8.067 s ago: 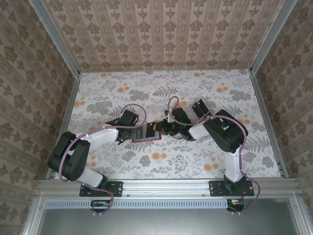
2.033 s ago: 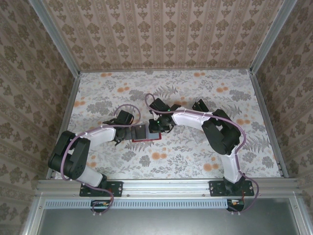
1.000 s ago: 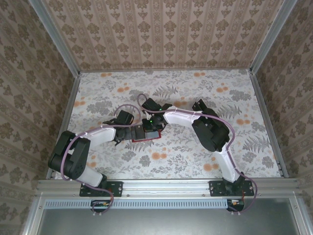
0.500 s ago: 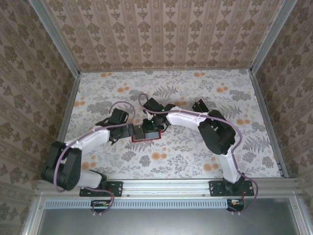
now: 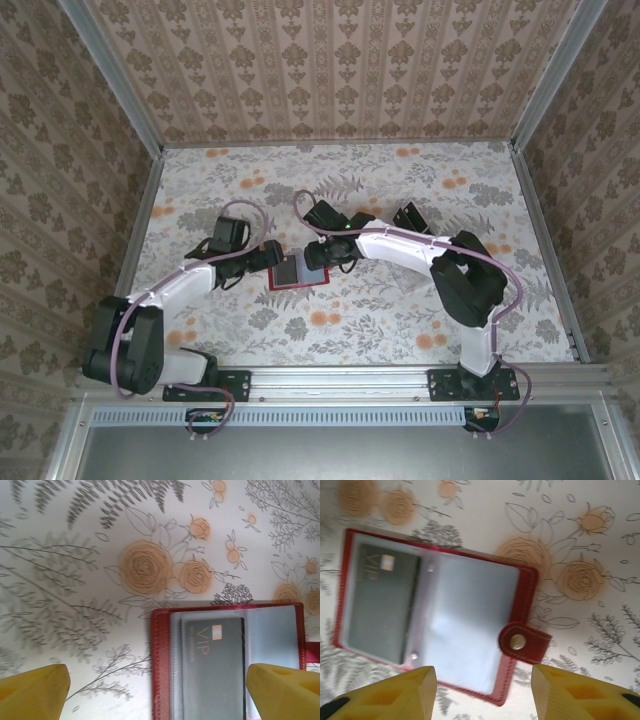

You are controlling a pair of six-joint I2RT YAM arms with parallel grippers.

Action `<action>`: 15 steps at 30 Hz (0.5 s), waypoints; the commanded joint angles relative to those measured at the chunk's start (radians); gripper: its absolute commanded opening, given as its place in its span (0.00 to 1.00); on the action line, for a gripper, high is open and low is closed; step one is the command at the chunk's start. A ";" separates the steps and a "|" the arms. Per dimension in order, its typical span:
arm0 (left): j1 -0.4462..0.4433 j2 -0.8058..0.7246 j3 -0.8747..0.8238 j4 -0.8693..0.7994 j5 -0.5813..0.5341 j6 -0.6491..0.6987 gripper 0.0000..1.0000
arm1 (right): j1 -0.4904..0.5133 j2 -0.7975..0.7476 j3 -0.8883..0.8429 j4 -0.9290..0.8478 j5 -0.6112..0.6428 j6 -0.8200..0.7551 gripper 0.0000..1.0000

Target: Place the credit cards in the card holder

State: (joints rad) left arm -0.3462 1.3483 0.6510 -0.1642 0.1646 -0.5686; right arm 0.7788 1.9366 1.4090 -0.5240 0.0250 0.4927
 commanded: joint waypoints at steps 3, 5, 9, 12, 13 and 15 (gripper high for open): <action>0.006 0.055 -0.023 0.112 0.102 -0.035 1.00 | -0.014 0.073 0.005 -0.017 0.084 -0.021 0.54; 0.006 0.065 -0.031 0.134 0.117 -0.038 1.00 | -0.021 0.081 -0.004 0.015 0.076 -0.015 0.51; 0.004 0.093 -0.044 0.188 0.154 -0.043 1.00 | -0.034 0.078 -0.039 0.046 0.053 -0.005 0.32; 0.004 0.126 -0.045 0.219 0.186 -0.049 1.00 | -0.035 0.071 -0.064 0.065 0.039 0.000 0.22; 0.002 0.137 -0.044 0.228 0.191 -0.051 1.00 | -0.036 0.068 -0.072 0.069 0.033 0.001 0.20; -0.002 0.153 -0.044 0.241 0.196 -0.055 1.00 | -0.036 0.068 -0.082 0.079 0.022 0.006 0.18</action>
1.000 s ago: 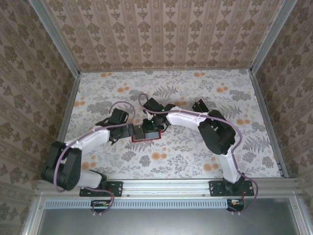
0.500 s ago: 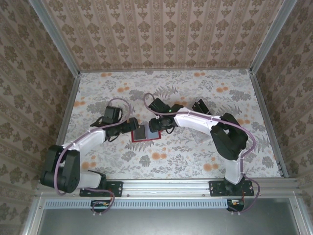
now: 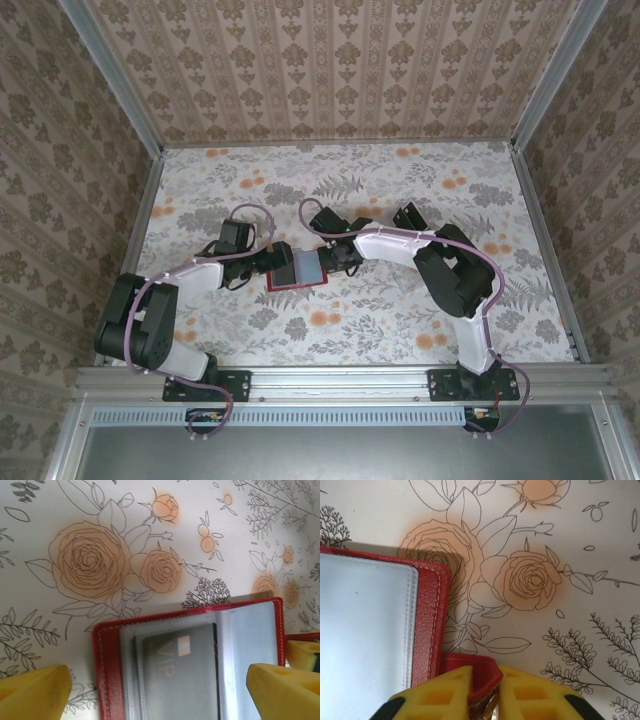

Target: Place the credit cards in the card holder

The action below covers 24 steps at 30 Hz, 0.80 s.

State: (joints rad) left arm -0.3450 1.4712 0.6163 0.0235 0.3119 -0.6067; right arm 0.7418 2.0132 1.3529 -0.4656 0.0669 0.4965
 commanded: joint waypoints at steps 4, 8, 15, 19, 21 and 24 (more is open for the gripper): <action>-0.016 0.053 -0.003 0.068 0.050 -0.019 1.00 | 0.000 -0.006 -0.037 0.031 -0.037 0.007 0.13; -0.033 0.063 0.008 0.080 0.054 -0.024 1.00 | 0.000 -0.005 -0.043 0.036 -0.050 0.007 0.09; -0.084 0.051 0.027 0.071 0.042 -0.042 1.00 | 0.000 -0.011 -0.053 0.046 -0.067 0.020 0.06; -0.103 0.014 0.016 0.077 0.035 -0.078 1.00 | 0.001 -0.014 -0.061 0.053 -0.072 0.030 0.06; -0.104 -0.011 0.007 0.087 0.031 -0.105 1.00 | 0.000 -0.015 -0.067 0.058 -0.077 0.037 0.06; -0.138 -0.052 0.005 0.112 0.028 -0.157 1.00 | 0.000 -0.020 -0.078 0.069 -0.085 0.049 0.06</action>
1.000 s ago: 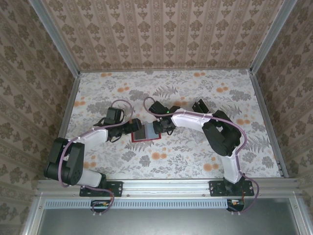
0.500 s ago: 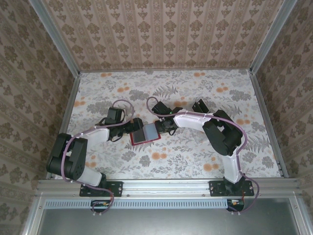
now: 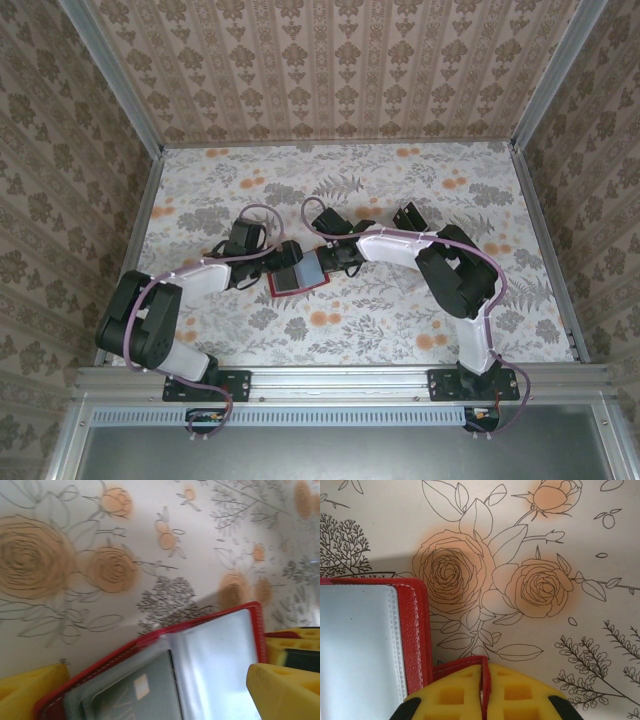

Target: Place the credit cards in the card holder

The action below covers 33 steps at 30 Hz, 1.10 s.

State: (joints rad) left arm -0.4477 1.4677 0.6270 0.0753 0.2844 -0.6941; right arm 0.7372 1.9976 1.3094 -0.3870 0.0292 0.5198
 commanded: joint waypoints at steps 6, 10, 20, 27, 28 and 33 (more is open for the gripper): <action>-0.085 -0.110 0.030 0.091 0.018 -0.145 1.00 | 0.004 -0.017 -0.051 0.009 -0.064 0.047 0.06; -0.131 -0.087 0.057 0.126 -0.002 -0.179 1.00 | -0.012 -0.044 -0.076 0.038 -0.093 0.073 0.13; -0.207 0.040 0.082 0.213 -0.032 -0.219 1.00 | -0.071 -0.202 -0.195 0.083 -0.108 0.112 0.37; -0.240 0.109 0.073 0.245 -0.059 -0.231 1.00 | -0.079 -0.331 -0.287 0.094 -0.109 0.135 0.37; -0.243 0.115 0.071 0.248 -0.064 -0.232 1.00 | -0.079 -0.351 -0.308 0.103 -0.115 0.144 0.36; -0.254 0.134 0.054 0.262 -0.084 -0.239 1.00 | -0.070 -0.419 -0.420 0.230 -0.178 0.216 0.21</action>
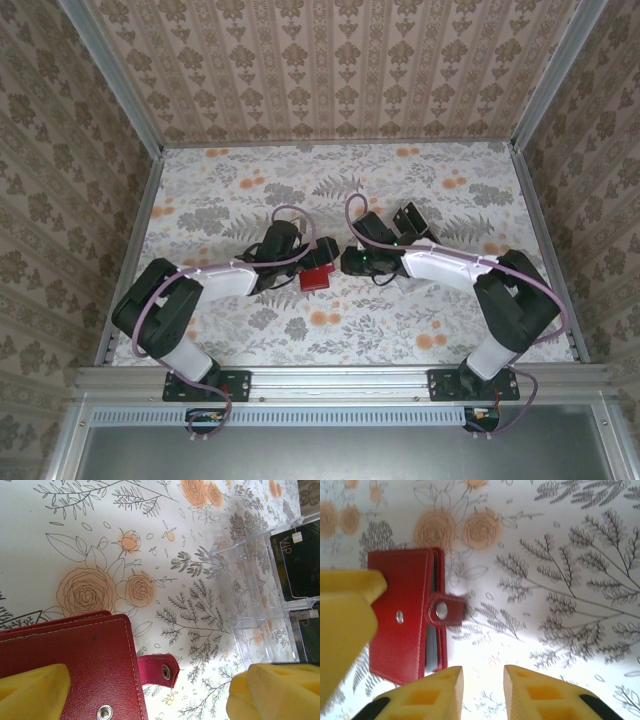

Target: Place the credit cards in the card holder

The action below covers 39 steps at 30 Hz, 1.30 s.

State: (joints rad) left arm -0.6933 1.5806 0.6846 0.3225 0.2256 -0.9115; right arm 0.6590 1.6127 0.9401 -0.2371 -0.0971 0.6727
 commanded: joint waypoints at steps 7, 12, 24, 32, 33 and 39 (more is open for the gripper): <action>-0.009 0.023 -0.012 0.011 -0.040 -0.021 1.00 | 0.091 0.015 -0.116 0.313 -0.082 0.150 0.01; -0.009 0.021 -0.014 0.003 -0.041 -0.016 1.00 | 0.116 0.090 -0.105 0.400 -0.094 0.187 0.00; 0.016 -0.009 0.014 -0.030 -0.018 -0.002 1.00 | 0.128 0.204 -0.077 0.411 -0.090 0.198 0.00; 0.124 -0.117 0.037 -0.127 0.044 0.010 1.00 | 0.127 0.238 -0.069 0.402 -0.093 0.196 0.00; 0.138 -0.137 0.034 -0.140 0.049 0.013 1.00 | 0.127 0.240 -0.070 0.403 -0.093 0.197 0.00; 0.192 -0.266 0.041 -0.381 0.008 0.121 1.00 | 0.128 0.241 -0.062 0.387 -0.096 0.197 0.00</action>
State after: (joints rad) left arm -0.5076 1.3636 0.6975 0.1062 0.2398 -0.8761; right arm 0.7773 1.8153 0.8688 0.2028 -0.1795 0.8650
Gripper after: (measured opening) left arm 0.997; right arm 0.068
